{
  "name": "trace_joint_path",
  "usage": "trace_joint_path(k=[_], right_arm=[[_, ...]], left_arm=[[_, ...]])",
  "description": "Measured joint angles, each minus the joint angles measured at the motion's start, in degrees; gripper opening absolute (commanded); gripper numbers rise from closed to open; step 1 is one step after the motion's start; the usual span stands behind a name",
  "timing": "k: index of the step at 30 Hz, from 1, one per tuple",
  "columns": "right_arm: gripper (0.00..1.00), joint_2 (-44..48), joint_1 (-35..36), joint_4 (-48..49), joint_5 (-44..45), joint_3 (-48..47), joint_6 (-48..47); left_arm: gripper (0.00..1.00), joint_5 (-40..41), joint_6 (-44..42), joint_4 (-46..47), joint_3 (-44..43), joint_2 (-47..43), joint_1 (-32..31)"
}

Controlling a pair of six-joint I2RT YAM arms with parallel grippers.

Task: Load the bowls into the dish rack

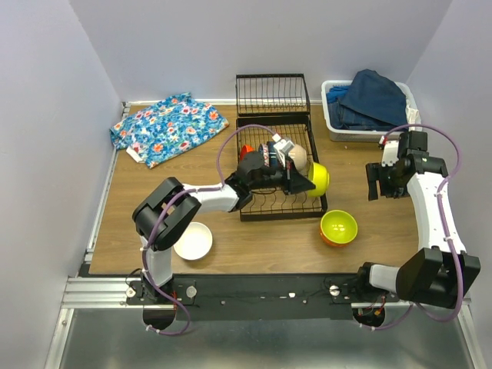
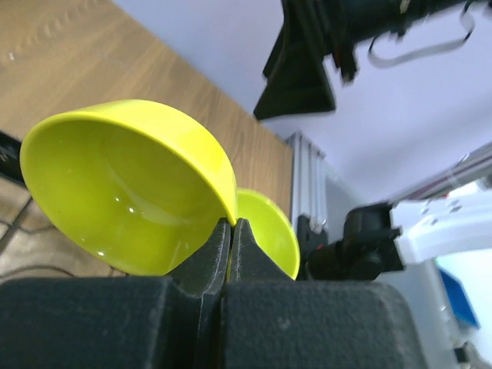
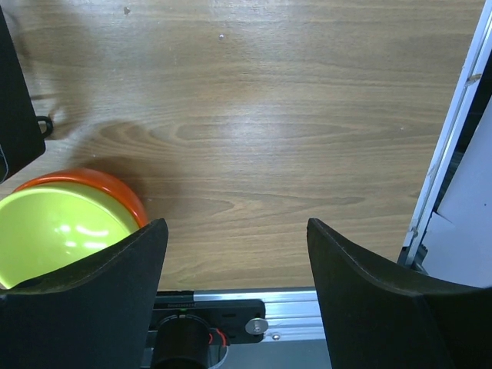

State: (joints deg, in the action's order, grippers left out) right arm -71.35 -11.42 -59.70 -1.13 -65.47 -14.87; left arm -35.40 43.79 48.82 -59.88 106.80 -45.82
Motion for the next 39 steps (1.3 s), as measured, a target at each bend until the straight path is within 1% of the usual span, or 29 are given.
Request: trace_joint_path(k=[5, 9, 17, 23, 30, 39], right_arm=[[0.8, -1.1, -0.2, 0.0, 0.0, 0.0, 0.0], [0.8, -1.8, -0.2, 0.0, -0.1, 0.0, 0.0], [0.8, -3.0, -0.2, 0.0, -0.1, 0.0, 0.0], [0.8, -3.5, -0.3, 0.0, -0.1, 0.0, 0.0], [0.8, -4.3, -0.5, 0.0, 0.0, 0.0, 0.0], [0.8, -5.6, -0.7, 0.0, 0.0, 0.0, 0.0]], left_arm=[[0.0, 1.1, -5.4, -2.4, 2.8, -0.1, -2.1], [0.0, 1.8, -8.7, -3.4, 4.1, -0.1, -2.3], [0.0, 2.3, -10.8, -2.3, 4.1, 1.2, -2.2], [0.0, 1.4, -8.4, 3.3, 4.1, 5.7, -2.2], [0.0, -0.4, -2.4, 12.2, 3.8, 9.2, -2.2], [0.0, -0.7, 1.3, 15.3, 3.1, 11.1, -1.9]])
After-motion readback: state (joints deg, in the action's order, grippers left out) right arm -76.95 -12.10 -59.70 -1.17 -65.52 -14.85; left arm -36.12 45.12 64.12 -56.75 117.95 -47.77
